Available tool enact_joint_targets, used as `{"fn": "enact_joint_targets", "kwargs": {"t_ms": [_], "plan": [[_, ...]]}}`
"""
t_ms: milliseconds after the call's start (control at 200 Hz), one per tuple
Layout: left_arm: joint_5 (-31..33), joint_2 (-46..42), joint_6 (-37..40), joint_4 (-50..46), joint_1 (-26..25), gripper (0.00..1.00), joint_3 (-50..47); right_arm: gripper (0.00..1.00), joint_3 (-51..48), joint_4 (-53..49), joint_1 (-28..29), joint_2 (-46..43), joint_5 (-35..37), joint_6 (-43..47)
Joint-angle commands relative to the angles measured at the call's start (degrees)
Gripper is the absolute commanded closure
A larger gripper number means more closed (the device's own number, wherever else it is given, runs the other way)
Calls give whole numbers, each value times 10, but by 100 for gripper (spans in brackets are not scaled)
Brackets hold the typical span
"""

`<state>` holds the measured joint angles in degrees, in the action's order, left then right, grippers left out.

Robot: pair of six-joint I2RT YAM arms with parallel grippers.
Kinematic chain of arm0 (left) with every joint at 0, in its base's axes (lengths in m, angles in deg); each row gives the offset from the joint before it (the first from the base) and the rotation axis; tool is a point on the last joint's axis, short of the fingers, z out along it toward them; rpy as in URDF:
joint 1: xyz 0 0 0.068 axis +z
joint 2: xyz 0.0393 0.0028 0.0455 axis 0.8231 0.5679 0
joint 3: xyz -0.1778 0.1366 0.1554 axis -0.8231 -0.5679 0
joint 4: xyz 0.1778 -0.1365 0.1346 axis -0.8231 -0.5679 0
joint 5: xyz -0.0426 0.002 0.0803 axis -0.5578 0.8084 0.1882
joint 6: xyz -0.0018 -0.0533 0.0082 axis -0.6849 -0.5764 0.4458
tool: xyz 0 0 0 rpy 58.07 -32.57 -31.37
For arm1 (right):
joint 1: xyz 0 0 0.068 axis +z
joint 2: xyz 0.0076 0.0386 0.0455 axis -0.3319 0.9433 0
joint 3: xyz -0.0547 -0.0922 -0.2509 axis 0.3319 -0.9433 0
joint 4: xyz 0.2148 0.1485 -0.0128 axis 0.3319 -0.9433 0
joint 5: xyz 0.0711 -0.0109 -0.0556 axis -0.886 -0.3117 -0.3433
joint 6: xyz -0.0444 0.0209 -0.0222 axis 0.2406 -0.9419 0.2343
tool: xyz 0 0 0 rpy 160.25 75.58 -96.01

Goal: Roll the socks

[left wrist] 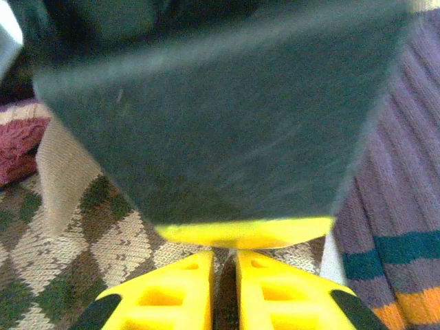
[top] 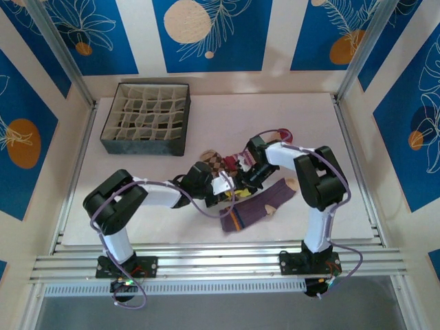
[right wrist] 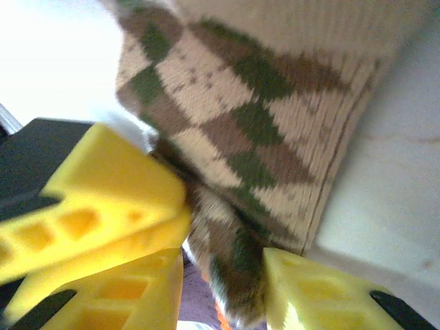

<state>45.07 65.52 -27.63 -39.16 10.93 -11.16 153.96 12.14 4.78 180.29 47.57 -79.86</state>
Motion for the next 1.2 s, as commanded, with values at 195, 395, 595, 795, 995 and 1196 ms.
{"fn": "enact_joint_targets", "kwargs": {"t_ms": [195, 395, 595, 795, 995, 1196], "plan": [[-19, 52, -86, -140, 28, 87, 32, 63, -37, 84, -6, -52, 16, -48], [-26, 57, -108, -155, 34, 87, 41, 64, -24, 73, 8, -7, 40, -56], [-22, 58, -115, -145, 34, 87, 38, 77, -4, 35, 15, 29, 87, -54], [-29, 28, -88, -92, 34, 79, 8, 100, 7, 14, 22, 39, 104, -45], [-44, -44, -8, -53, 34, 71, -29, 100, 23, -20, 27, 46, 117, -28], [-33, -98, 44, -13, 34, 66, -58, 100, 38, -40, 33, 55, 123, -18]]}}
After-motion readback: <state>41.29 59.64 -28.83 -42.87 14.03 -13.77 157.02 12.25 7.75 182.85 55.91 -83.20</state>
